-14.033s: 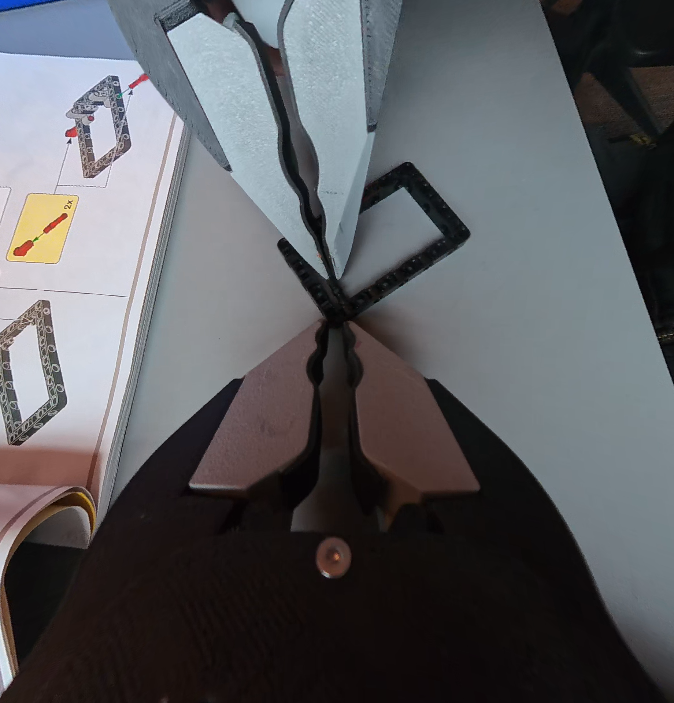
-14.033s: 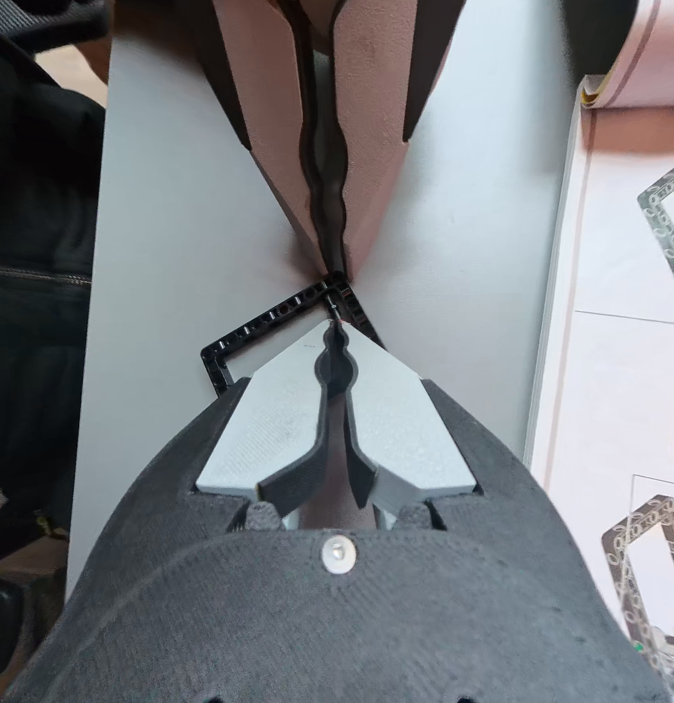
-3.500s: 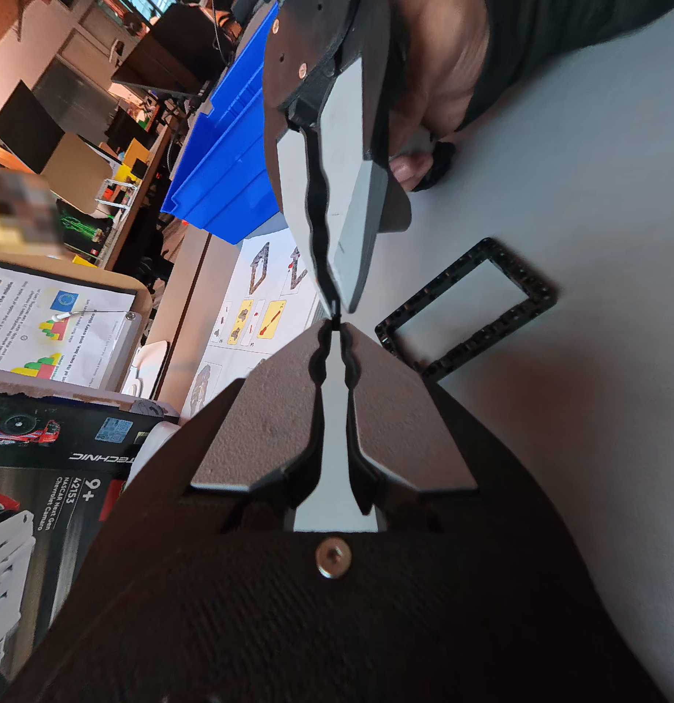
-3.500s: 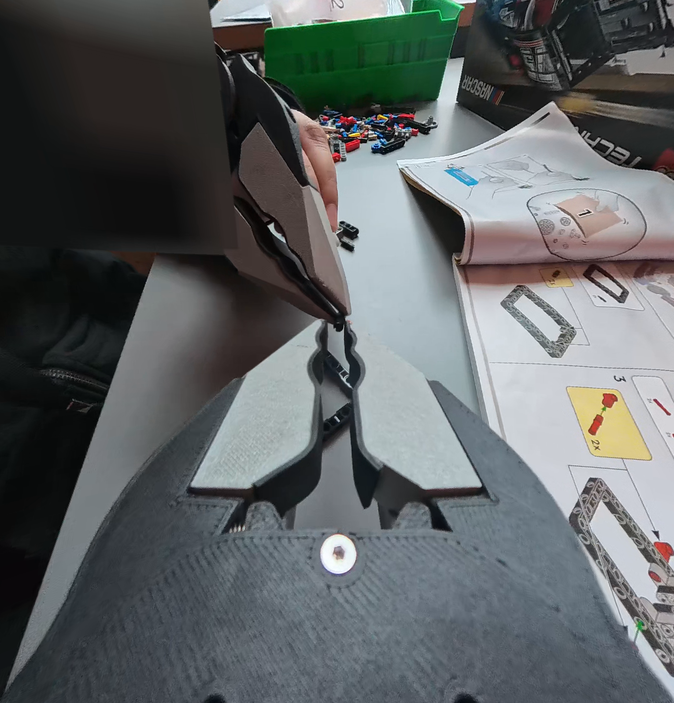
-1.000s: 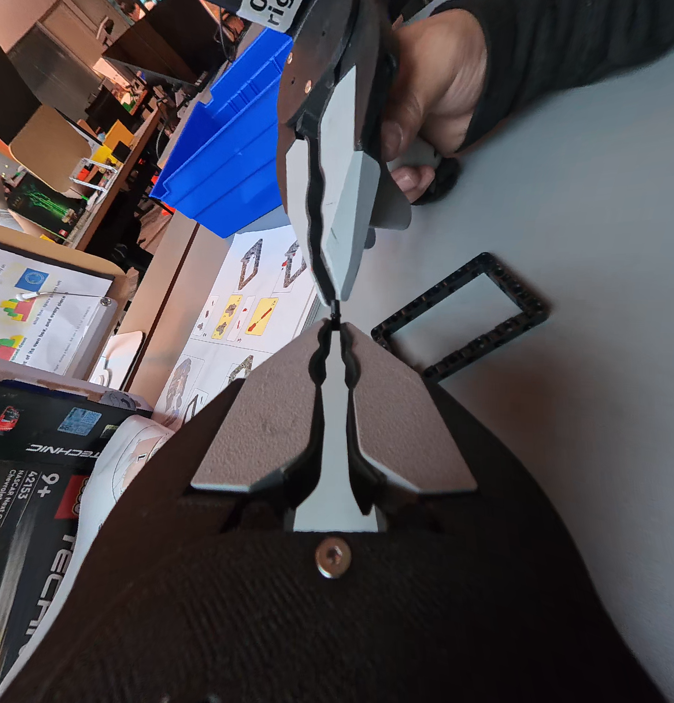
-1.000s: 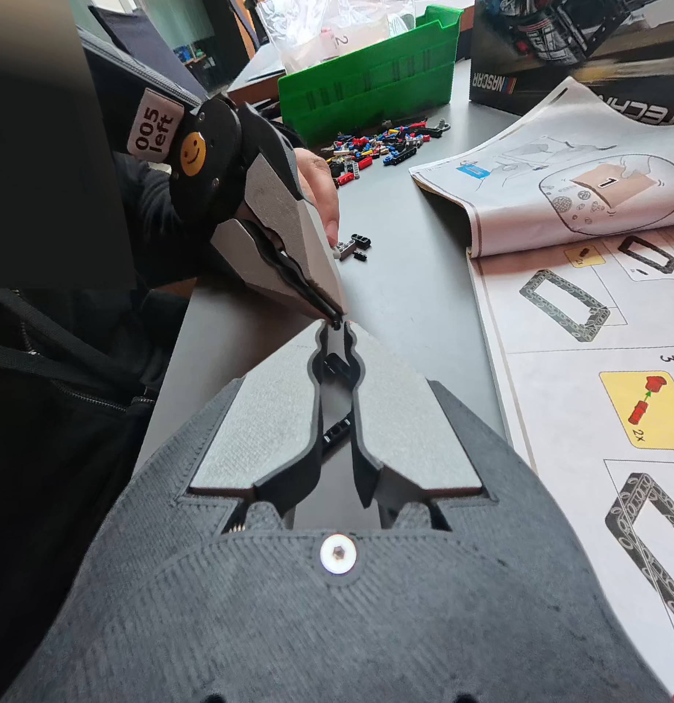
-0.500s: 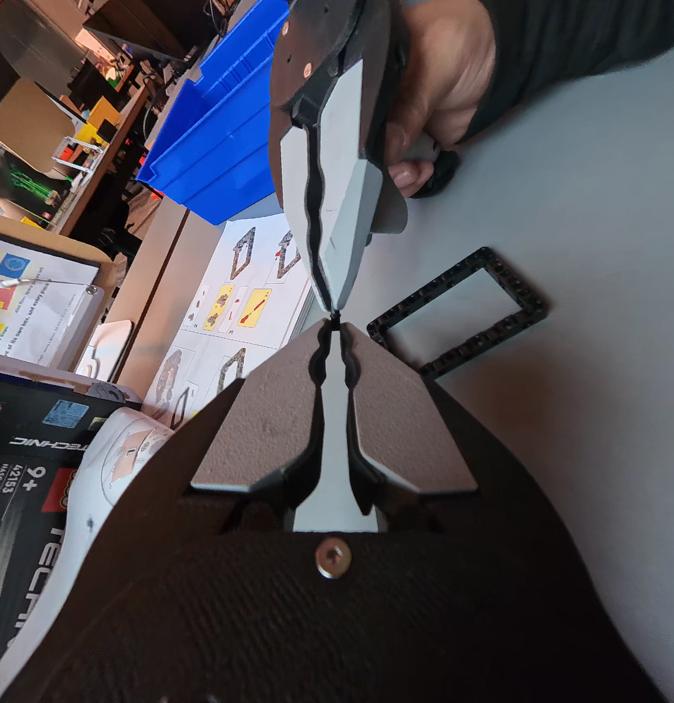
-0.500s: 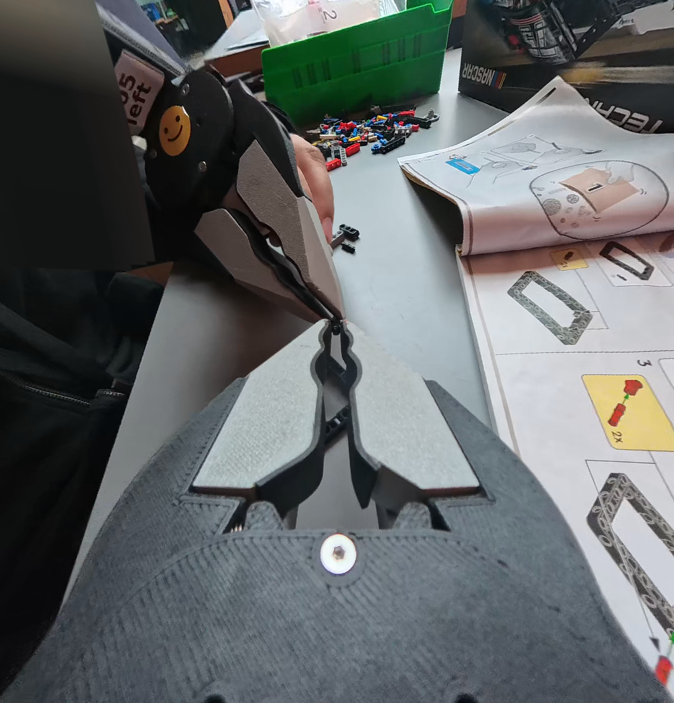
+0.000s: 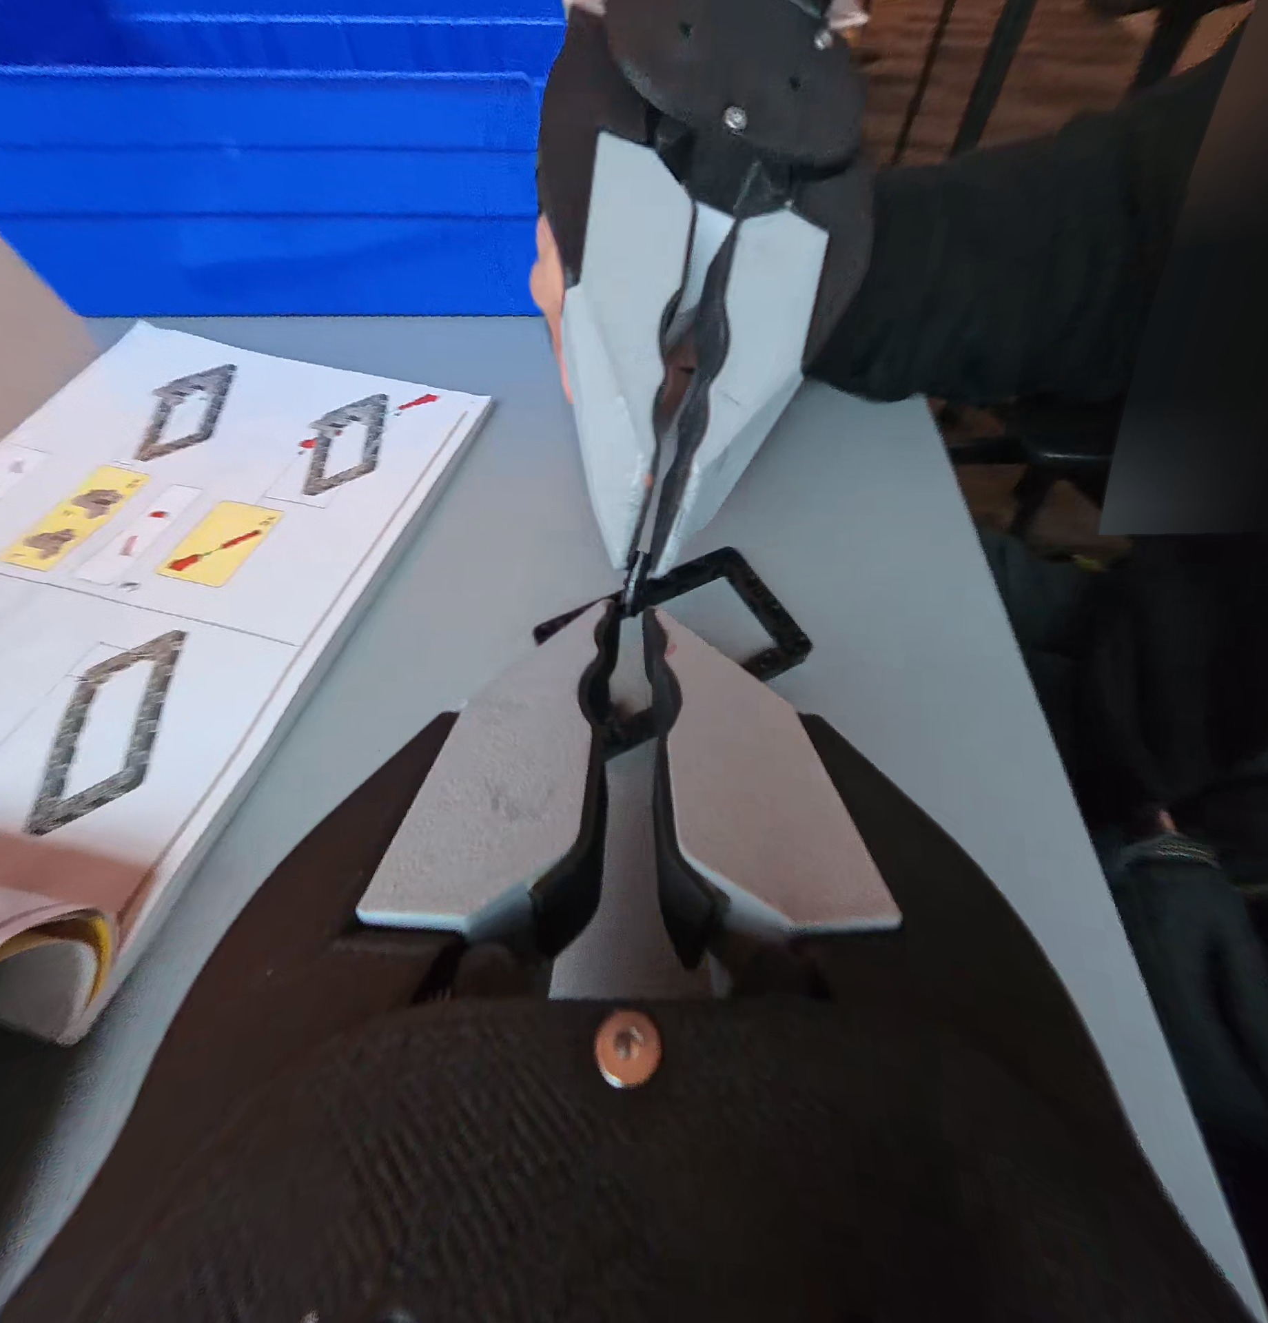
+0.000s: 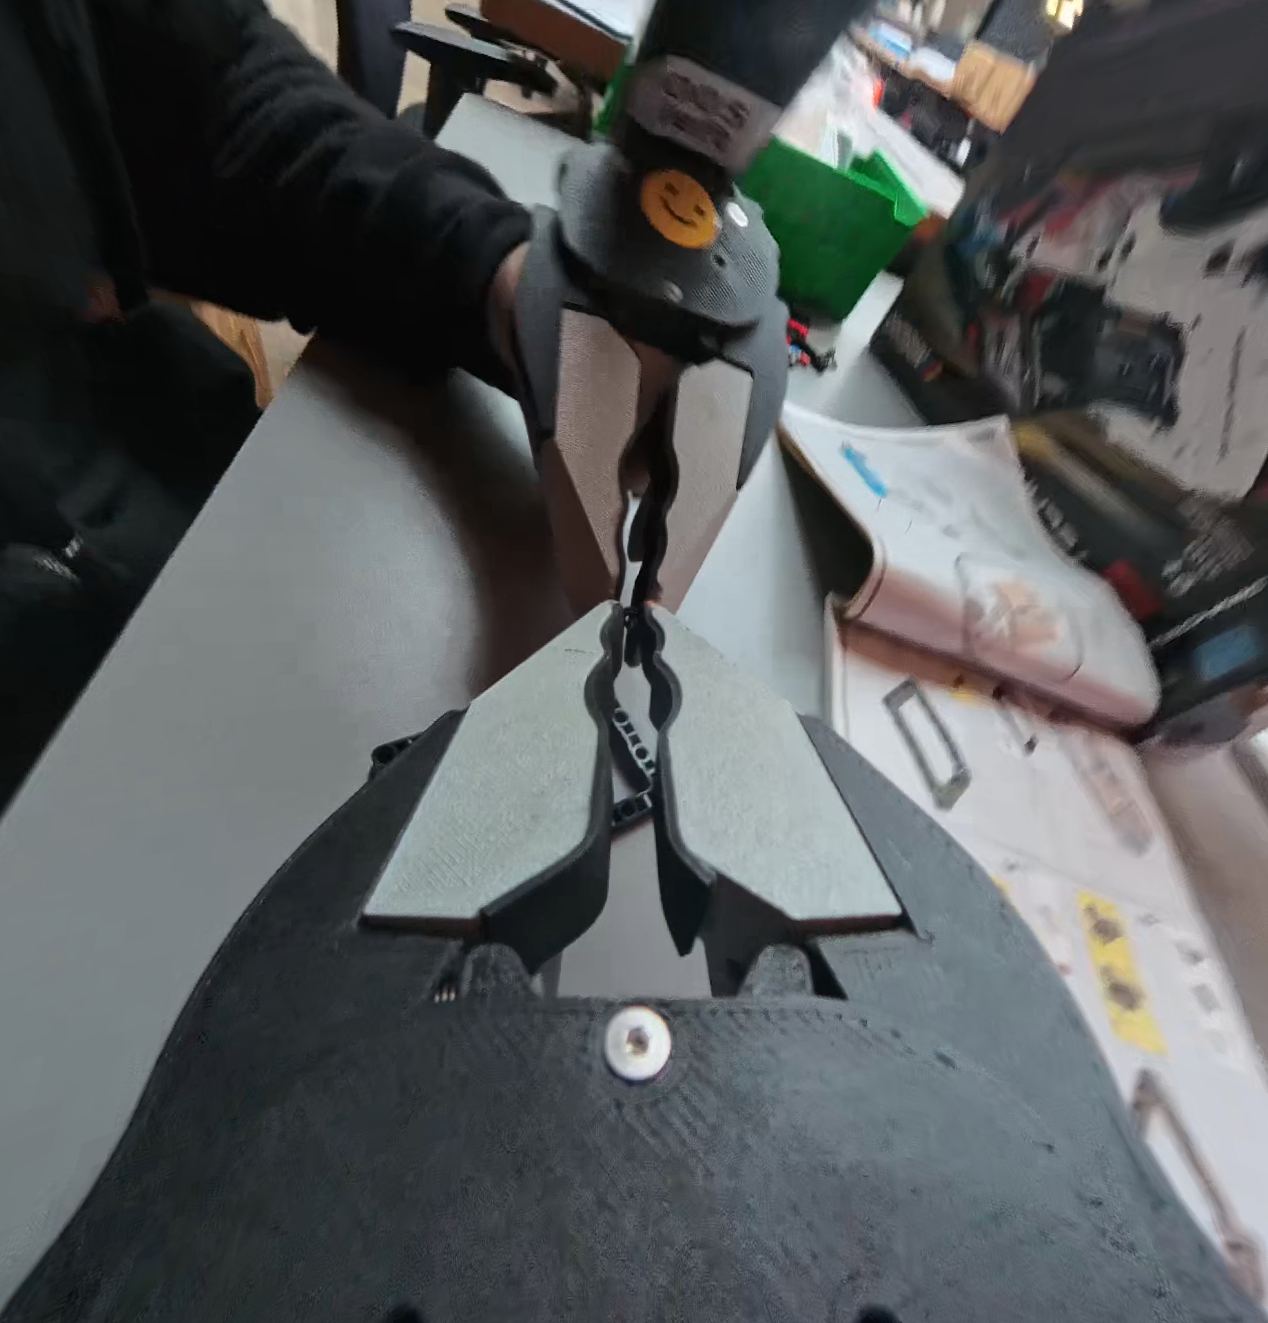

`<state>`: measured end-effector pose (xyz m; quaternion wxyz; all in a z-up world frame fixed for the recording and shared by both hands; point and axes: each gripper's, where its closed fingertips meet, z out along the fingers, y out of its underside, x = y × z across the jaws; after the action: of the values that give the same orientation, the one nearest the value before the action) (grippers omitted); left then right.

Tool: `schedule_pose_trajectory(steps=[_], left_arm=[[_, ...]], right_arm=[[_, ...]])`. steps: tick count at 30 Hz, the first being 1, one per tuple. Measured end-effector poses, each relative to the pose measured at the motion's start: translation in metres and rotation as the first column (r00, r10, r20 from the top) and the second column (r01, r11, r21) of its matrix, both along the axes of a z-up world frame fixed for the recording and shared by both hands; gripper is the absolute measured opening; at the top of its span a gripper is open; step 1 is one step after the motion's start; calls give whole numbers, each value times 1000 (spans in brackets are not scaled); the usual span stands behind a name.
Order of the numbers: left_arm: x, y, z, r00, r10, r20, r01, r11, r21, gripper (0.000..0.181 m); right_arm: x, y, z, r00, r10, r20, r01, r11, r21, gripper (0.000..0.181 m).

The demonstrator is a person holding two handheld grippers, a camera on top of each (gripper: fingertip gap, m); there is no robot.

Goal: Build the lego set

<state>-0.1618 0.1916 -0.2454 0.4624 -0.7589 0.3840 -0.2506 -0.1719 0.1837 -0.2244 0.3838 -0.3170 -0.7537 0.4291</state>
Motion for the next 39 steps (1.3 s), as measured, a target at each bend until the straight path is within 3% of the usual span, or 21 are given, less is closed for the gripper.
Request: schedule_pose_trajectory(steps=[4,16,20,25,27,31,34,36,39], left_arm=[[4,-7,0,998,-56,21,56,998,-19,2],[14,-19,20,969,-127,211,144,987,-66,2],[10,-12,14,979,-84,184,101,992,-80,1],[15,-18,35,902,-115,417,185,974,-131,2],[16,-18,38,889,-120,441,196,972,-132,2],[6,-1,29,952,-24,306,50,996,-77,6],[-8,14,24,990,93,108,-104,990,94,12],[-9,16,23,992,127,13,-127,973,190,5],[-6,18,12,986,145,-85,-125,971,206,1]], right_arm=[[4,-9,1,996,44,-76,-32,988,148,1],[11,-16,11,991,86,-103,-74,991,111,1],[7,-10,8,997,48,-55,-44,997,56,1],[8,-14,27,992,69,-104,-79,993,-92,1],[8,-14,32,993,68,-100,-81,987,-137,2],[2,0,22,1000,-2,-19,-1,984,-181,1],[-4,12,10,996,-58,71,73,969,-238,1],[-6,16,8,993,-67,96,91,957,-276,1],[-5,14,12,996,-57,72,75,958,-276,1]])
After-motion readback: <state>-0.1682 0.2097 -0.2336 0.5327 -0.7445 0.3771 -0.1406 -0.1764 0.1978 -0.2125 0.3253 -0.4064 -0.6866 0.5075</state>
